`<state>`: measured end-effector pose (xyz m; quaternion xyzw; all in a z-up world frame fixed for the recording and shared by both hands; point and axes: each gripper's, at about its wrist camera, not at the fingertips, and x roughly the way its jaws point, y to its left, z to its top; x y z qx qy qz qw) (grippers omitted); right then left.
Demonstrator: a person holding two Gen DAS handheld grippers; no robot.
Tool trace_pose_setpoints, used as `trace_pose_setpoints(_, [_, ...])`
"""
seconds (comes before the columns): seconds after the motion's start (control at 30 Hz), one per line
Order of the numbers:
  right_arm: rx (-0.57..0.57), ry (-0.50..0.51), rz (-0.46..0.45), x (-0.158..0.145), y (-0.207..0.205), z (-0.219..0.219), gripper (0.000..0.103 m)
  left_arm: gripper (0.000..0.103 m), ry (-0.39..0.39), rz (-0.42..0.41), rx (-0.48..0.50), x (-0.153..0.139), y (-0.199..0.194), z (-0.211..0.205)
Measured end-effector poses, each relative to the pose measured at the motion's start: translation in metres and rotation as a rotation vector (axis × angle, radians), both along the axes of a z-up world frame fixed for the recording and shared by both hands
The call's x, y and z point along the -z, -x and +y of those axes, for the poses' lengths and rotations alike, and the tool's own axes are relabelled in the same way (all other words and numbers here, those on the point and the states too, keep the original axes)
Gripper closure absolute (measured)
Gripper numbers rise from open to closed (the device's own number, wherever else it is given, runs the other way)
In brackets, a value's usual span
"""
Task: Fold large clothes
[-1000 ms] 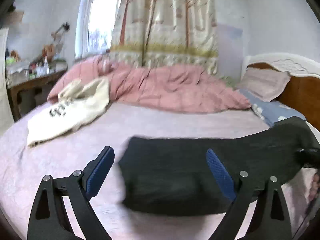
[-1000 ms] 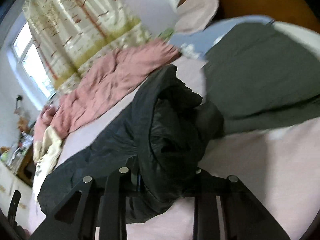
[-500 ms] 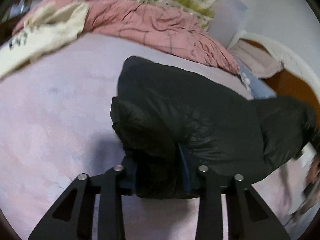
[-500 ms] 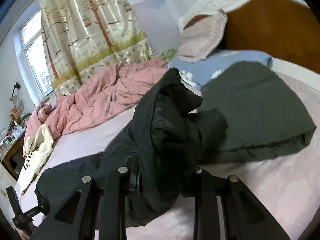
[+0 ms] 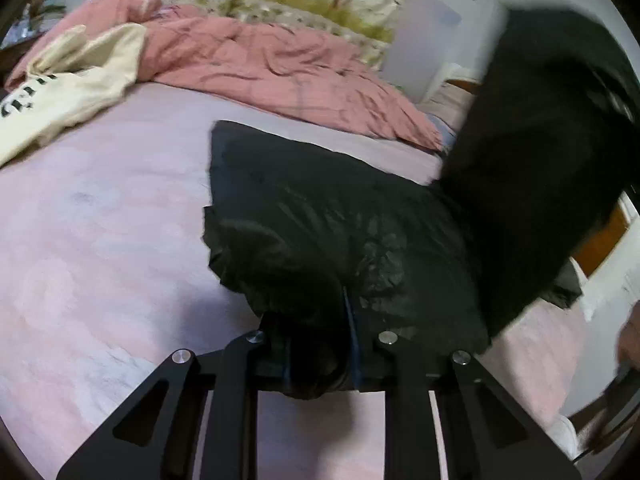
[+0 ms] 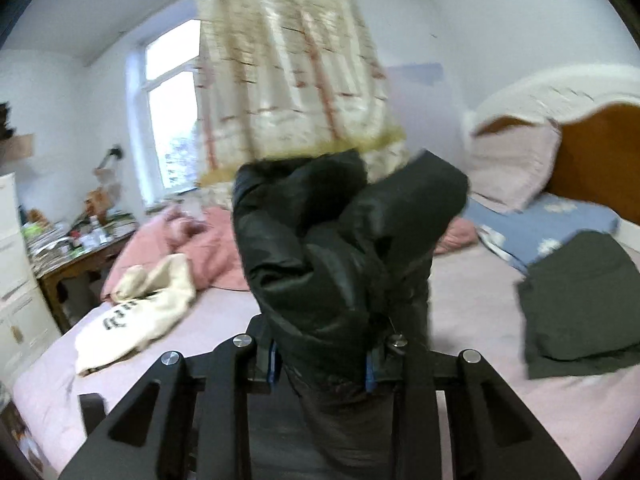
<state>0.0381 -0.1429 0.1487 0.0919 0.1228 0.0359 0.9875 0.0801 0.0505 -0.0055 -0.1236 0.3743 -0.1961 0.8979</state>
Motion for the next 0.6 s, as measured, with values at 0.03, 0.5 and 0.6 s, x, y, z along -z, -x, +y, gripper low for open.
trace_pose_setpoints(0.03, [-0.023, 0.011, 0.014, 0.006, -0.004, 0.011, 0.071, 0.084, -0.004, 0.004, 0.013, 0.0, 0.001, -0.003])
trace_pose_setpoints(0.5, [-0.135, 0.317, 0.099, 0.096, 0.0, 0.129, 0.057, 0.054, -0.006, -0.438, -0.291, -0.082, 0.052, 0.093])
trace_pose_setpoints(0.6, [-0.101, 0.365, 0.068, 0.108, 0.013, 0.136, 0.015, 0.054, -0.025, -0.43, -0.326, -0.078, 0.049, 0.097])
